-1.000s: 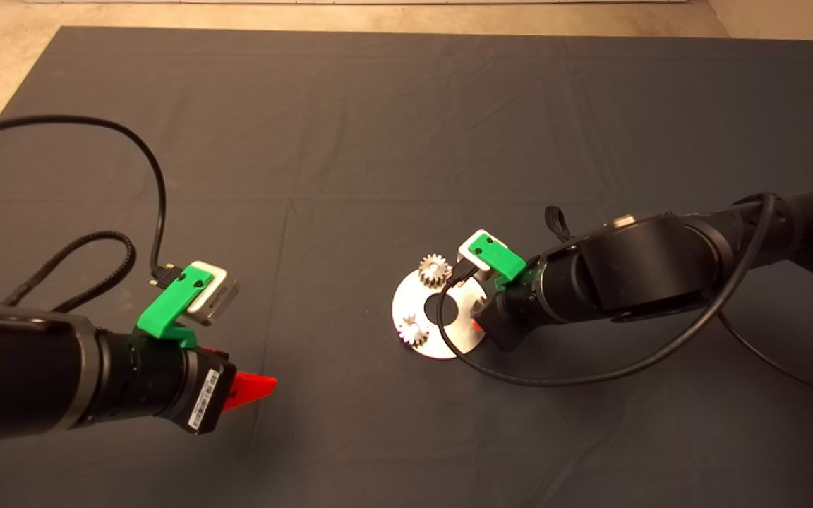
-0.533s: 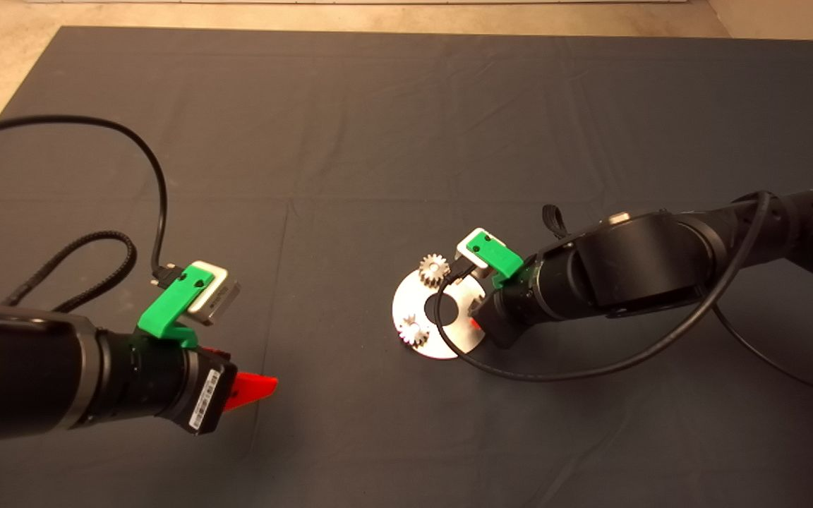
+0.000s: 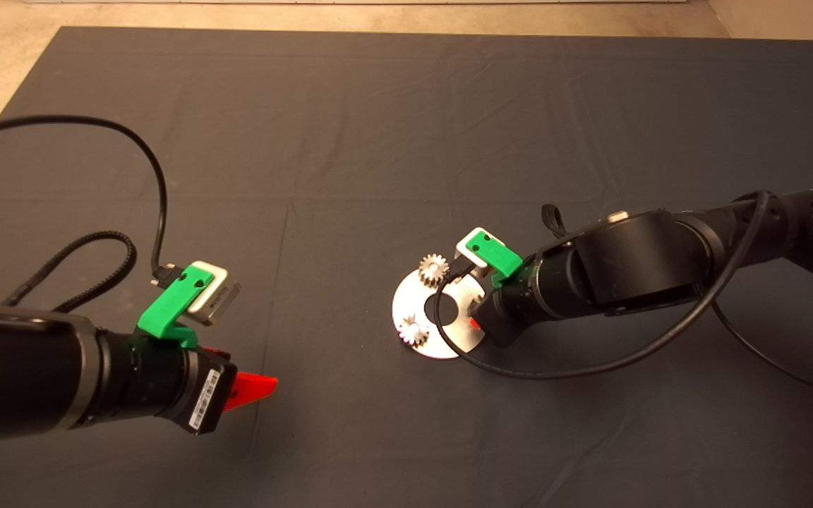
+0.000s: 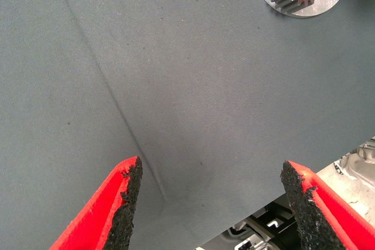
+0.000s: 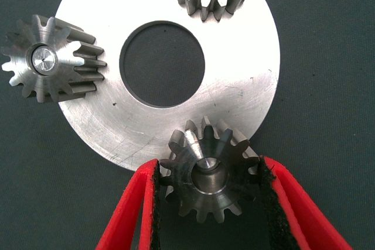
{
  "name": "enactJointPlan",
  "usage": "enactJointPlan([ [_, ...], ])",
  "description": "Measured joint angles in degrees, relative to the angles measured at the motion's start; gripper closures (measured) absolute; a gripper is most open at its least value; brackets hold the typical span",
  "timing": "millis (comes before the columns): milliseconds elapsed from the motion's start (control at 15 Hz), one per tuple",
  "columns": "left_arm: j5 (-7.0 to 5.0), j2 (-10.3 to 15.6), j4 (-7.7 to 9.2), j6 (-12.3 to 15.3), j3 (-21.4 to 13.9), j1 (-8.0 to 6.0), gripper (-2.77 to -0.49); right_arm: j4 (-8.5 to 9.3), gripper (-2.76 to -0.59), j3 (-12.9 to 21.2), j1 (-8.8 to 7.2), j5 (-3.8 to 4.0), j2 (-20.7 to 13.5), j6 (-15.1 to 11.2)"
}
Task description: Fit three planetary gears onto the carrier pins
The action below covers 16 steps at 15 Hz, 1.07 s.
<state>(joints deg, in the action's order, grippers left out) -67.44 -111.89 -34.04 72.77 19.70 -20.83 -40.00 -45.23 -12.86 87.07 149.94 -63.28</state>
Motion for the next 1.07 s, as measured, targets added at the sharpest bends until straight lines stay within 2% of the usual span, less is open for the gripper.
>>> enactJointPlan([
  [200, 0.00, 0.00, 0.00, 0.00, 0.00, 0.00, -1.64, -0.02, -0.93, -0.77, 0.63, 0.11, 0.24, 0.02],
  [1067, 0.00, 0.00, 0.00, 0.00, 0.00, 0.00, -1.64, -0.02, -0.95, -0.83, 0.66, 0.09, 0.24, -0.01],
])
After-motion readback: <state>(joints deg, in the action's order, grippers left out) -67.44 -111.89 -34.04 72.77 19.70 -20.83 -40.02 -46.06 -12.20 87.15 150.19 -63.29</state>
